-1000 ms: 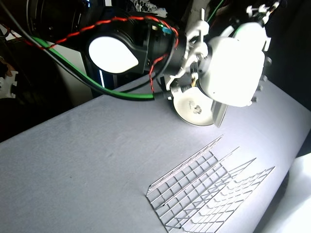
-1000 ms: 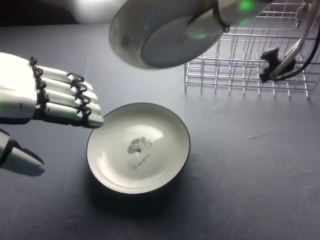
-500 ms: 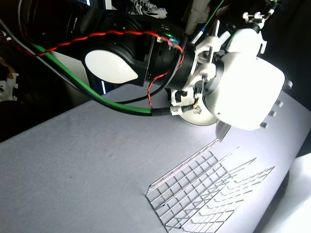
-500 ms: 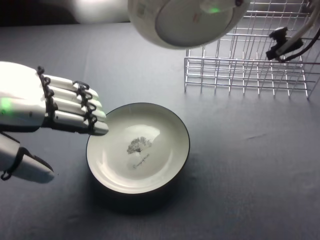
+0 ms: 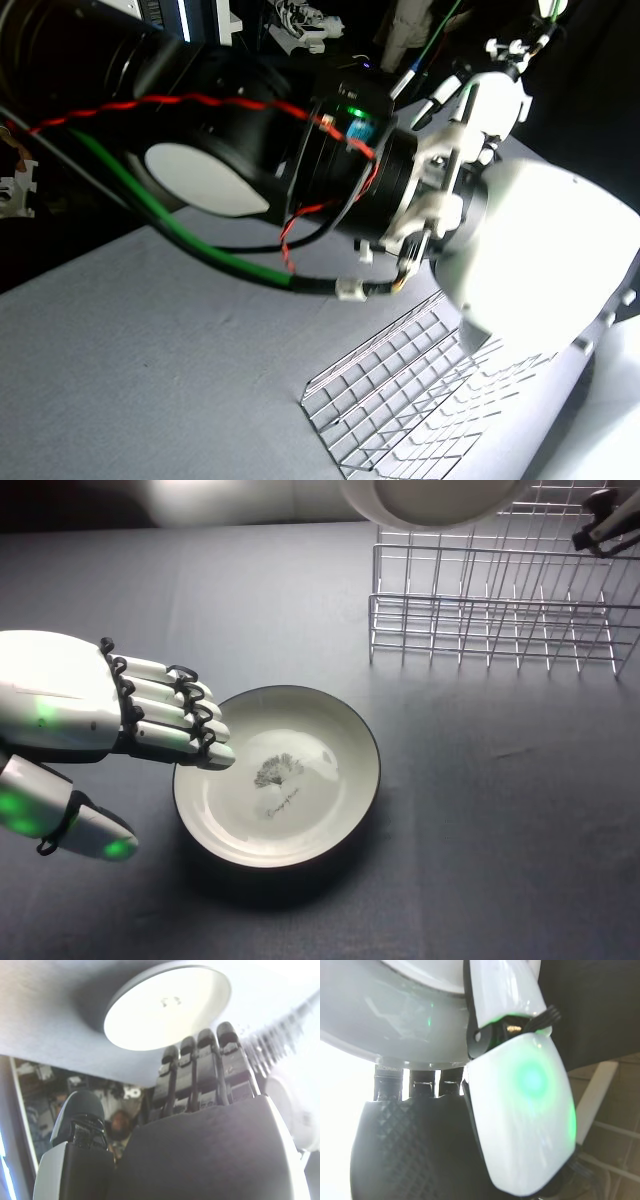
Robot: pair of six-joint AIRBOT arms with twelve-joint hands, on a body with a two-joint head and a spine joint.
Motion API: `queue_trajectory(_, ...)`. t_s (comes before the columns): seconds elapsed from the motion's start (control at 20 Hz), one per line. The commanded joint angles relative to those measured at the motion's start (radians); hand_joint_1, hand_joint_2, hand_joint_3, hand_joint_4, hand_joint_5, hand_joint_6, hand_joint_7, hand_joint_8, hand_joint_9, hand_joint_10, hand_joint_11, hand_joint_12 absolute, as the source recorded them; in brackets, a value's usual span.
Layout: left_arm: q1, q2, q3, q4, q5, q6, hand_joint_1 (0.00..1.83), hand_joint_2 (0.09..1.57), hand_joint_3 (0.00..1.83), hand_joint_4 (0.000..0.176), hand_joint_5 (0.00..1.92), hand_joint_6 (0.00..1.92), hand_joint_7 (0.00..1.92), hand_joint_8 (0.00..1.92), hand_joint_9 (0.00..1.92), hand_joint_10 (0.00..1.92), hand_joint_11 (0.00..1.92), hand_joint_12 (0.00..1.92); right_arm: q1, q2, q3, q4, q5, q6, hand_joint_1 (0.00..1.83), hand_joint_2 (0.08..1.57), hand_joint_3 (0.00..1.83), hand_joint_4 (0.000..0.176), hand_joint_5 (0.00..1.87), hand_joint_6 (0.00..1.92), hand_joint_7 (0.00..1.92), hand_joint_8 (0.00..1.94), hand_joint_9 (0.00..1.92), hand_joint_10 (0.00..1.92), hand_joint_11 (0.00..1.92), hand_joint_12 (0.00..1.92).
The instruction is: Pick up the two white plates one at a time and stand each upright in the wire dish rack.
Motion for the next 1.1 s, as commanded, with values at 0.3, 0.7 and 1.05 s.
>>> queue_trajectory(0.3, -0.006, -0.005, -0.005, -0.063, -0.004, -0.003, 0.00, 1.26, 0.00, 0.000, 0.15, 0.01, 0.14, 0.01, 0.11, 0.01, 0.00, 0.28, -0.036, 0.048, 0.008, -0.021, 0.152, 0.014, 1.51, 1.03, 0.00, 0.000, 1.10, 0.62, 1.18, 0.59, 1.20, 0.66, 0.90, 1.40)
queue_trajectory(0.7, -0.044, -0.011, 0.032, -0.053, -0.030, -0.013, 0.00, 1.28, 0.00, 0.000, 0.13, 0.00, 0.11, 0.00, 0.08, 0.00, 0.00, 0.17, -0.086, 0.055, 0.052, -0.050, 0.161, 0.013, 1.51, 1.01, 0.00, 0.000, 1.13, 0.56, 1.24, 0.51, 1.21, 0.56, 0.97, 1.35)
queue_trajectory(1.05, -0.008, -0.027, 0.029, -0.053, -0.018, 0.016, 0.00, 1.28, 0.00, 0.000, 0.24, 0.01, 0.23, 0.01, 0.19, 0.01, 0.00, 0.49, -0.176, 0.065, 0.060, -0.049, 0.192, 0.013, 1.51, 1.02, 0.00, 0.000, 1.10, 0.64, 1.17, 0.53, 1.22, 0.63, 0.93, 1.38)
